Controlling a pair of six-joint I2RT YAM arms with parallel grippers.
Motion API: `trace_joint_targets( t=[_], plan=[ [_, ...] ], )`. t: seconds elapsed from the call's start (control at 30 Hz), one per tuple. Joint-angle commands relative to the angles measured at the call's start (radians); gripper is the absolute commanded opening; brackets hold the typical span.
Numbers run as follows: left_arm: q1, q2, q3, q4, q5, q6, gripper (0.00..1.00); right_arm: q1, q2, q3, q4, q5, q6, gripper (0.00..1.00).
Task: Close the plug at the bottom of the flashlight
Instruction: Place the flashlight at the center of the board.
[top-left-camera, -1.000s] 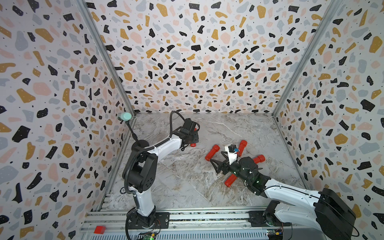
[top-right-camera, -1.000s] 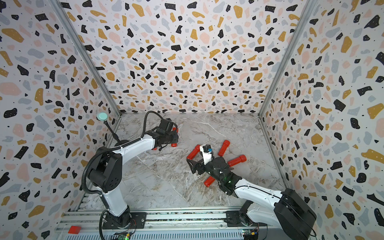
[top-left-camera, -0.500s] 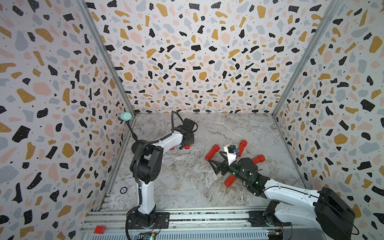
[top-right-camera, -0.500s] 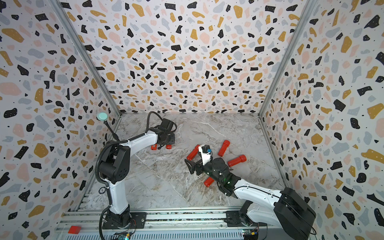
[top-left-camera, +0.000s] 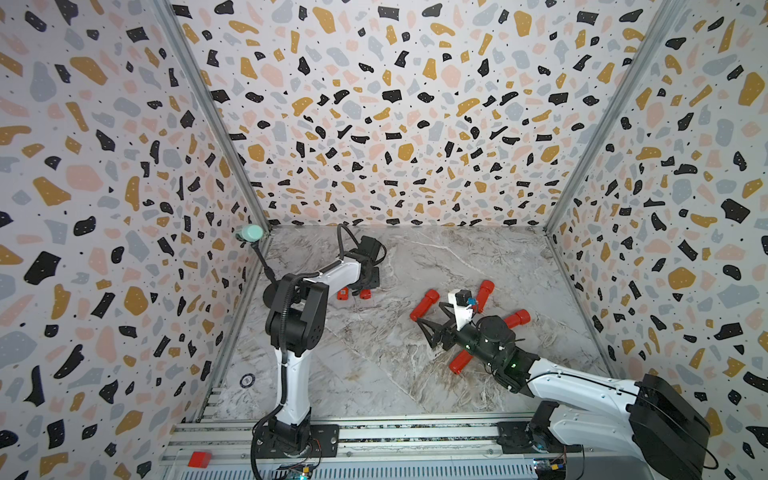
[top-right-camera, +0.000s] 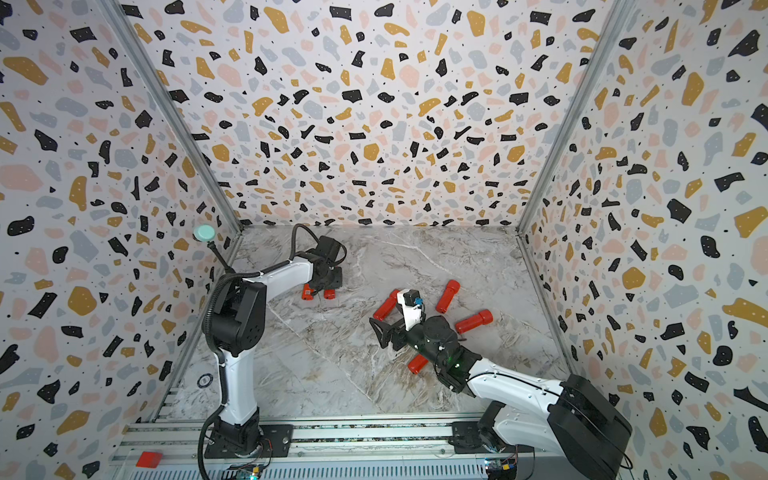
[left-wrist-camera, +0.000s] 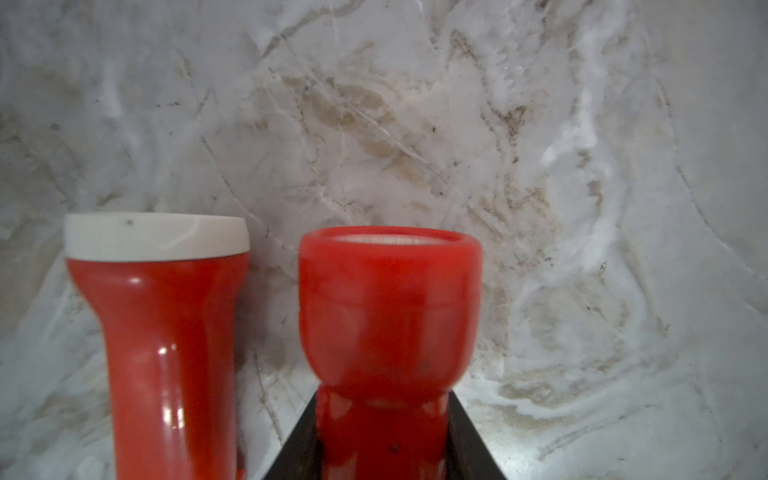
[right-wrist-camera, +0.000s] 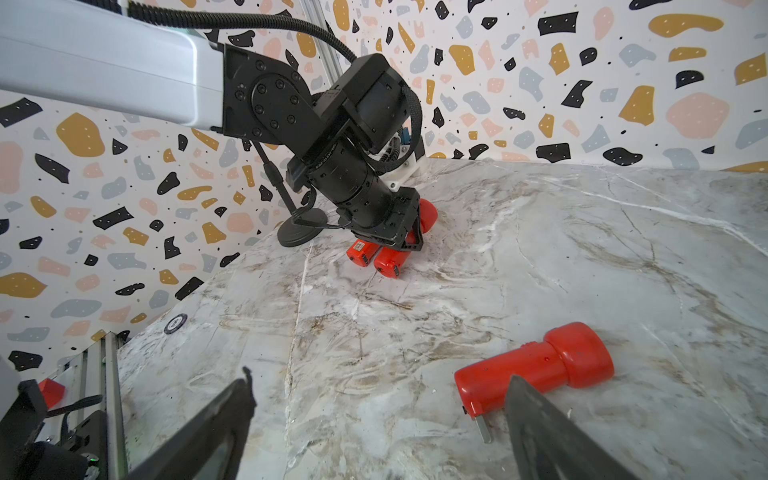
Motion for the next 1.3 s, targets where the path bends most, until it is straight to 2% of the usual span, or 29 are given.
trace_joint_targets(
  t=[0.0,1.27],
  plan=[
    [0.004,0.019,0.039,-0.012,-0.018,0.017,0.0,0.01,0.0,0.006,0.019,0.006,-0.006,0.96],
    [0.028,0.122,0.096,-0.071,-0.019,0.046,0.0,0.031,0.04,0.022,0.016,0.02,-0.022,0.96]
  ],
)
